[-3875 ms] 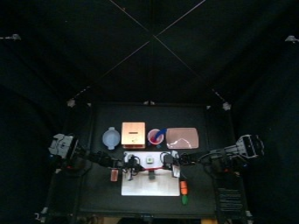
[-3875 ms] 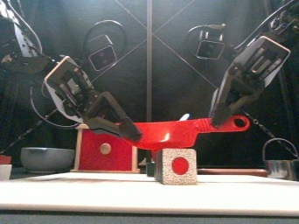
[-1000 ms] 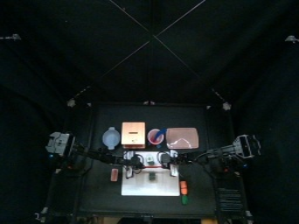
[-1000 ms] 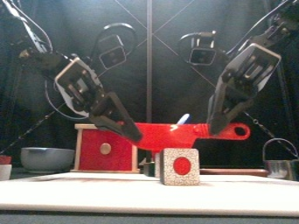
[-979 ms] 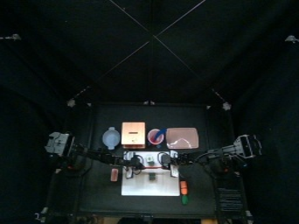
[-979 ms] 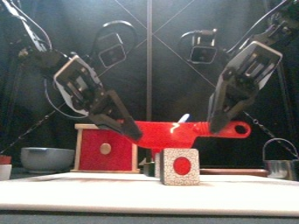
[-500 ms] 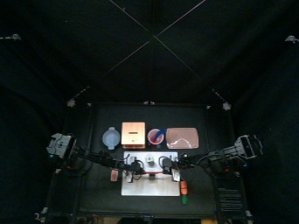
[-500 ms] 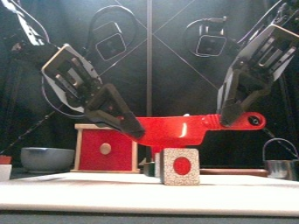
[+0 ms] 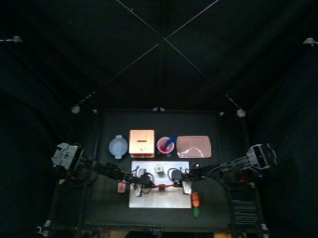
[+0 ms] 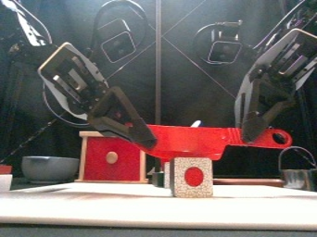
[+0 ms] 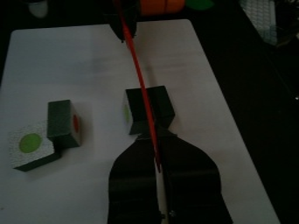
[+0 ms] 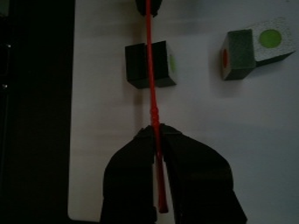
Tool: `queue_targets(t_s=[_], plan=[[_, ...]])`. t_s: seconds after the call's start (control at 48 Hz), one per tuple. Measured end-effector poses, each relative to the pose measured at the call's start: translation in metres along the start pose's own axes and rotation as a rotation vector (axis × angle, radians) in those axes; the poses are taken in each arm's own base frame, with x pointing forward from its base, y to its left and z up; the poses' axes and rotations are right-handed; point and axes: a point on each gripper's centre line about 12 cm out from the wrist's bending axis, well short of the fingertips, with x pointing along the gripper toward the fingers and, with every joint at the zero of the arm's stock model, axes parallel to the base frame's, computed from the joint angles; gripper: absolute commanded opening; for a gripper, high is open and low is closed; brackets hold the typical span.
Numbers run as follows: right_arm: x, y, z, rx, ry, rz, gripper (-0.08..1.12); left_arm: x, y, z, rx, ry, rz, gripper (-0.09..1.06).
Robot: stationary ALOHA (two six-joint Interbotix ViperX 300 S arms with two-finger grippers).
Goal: Cut the sushi into 4 pieces with the knife
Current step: Cut the sushi into 4 pieces
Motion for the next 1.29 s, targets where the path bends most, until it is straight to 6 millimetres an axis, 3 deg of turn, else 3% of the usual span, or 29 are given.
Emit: queue_targets(t_s=[0.5,0.833,1.292], plan=[[0.018,-0.001,-0.009,0.009,0.053,-0.009,0.03,0.017,0.001,-0.028,-0.038,0.073,0.024,0.18],[0.021,-0.001,-0.011,0.008,0.062,-0.011,0.03,0.017,0.001,-0.029,-0.046,0.075,0.028,0.18],[0.021,-0.014,-0.008,-0.018,0.060,-0.037,0.03,0.017,0.022,-0.027,-0.017,0.073,0.046,0.18]])
